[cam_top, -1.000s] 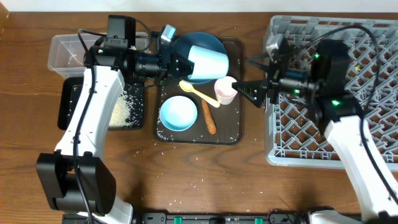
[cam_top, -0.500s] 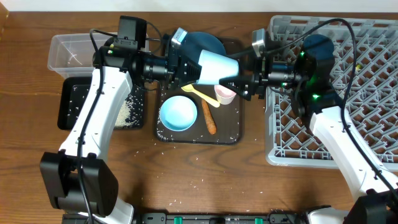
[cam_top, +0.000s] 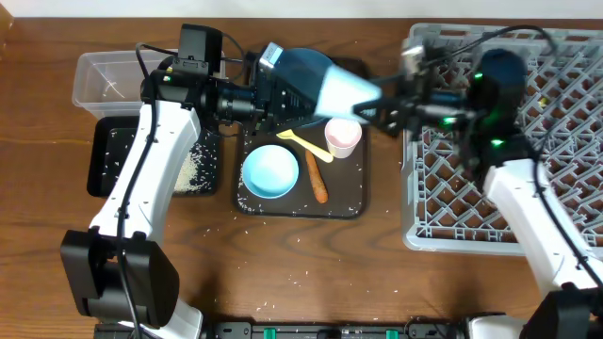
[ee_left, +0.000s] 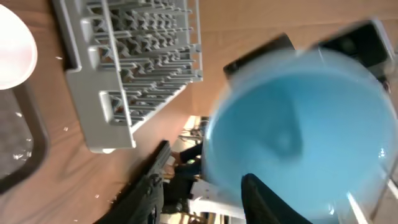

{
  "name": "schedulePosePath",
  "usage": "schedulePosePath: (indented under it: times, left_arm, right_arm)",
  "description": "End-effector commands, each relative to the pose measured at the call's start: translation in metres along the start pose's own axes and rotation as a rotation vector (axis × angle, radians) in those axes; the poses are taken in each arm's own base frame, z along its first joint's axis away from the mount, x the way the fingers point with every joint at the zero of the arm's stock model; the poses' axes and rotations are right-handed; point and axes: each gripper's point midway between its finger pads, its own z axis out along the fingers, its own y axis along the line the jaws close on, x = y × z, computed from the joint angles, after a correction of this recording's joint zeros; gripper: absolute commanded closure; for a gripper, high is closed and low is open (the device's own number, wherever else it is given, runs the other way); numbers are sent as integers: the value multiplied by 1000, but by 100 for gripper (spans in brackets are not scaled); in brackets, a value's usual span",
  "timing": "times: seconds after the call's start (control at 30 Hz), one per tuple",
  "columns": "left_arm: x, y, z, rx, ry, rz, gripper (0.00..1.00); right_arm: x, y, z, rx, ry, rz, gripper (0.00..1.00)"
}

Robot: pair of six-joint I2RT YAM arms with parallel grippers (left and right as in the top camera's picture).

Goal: Sort waste into correct bins and load items into the dishwasher rack
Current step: 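Place blue cup upside down in dish rack with right gripper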

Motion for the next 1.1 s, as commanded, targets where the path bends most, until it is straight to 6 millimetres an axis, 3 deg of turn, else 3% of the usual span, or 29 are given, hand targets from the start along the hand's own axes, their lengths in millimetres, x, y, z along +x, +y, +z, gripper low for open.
schedulePosePath:
  times: [0.0,0.1,0.23,0.33,0.43,0.6,0.73,0.93,1.07]
  left_arm:
    - [-7,15,-1,-88,-40,8,55]
    - [-16,36,-4,-209,-94,7,55]
    - [-32,70,-18,-424,-192,8,55]
    - [-44,95,-35,-597,-269,8,55]
    - [-51,112,-51,-728,-329,8,55]
    - [-57,128,-72,-871,-388,2,55]
    - [-56,137,-82,-944,-407,-10,55]
    - [-53,144,-83,-961,-403,-21,55]
    - [-52,144,-83,-963,-398,-25,55]
  right_arm:
    - [-15,-16,-39,105,-57,91,61]
    - [-8,-44,-81,300,-98,201,54]
    - [23,-73,-141,663,-97,360,50]
    - [47,-71,-176,907,-29,433,49]
    - [57,-57,-194,1060,58,464,49]
    - [74,-29,-214,1290,274,498,47]
    - [103,-19,-205,1307,461,556,46]
    - [151,-35,-194,1262,716,728,46]
    - [163,-58,-189,1252,765,770,47]
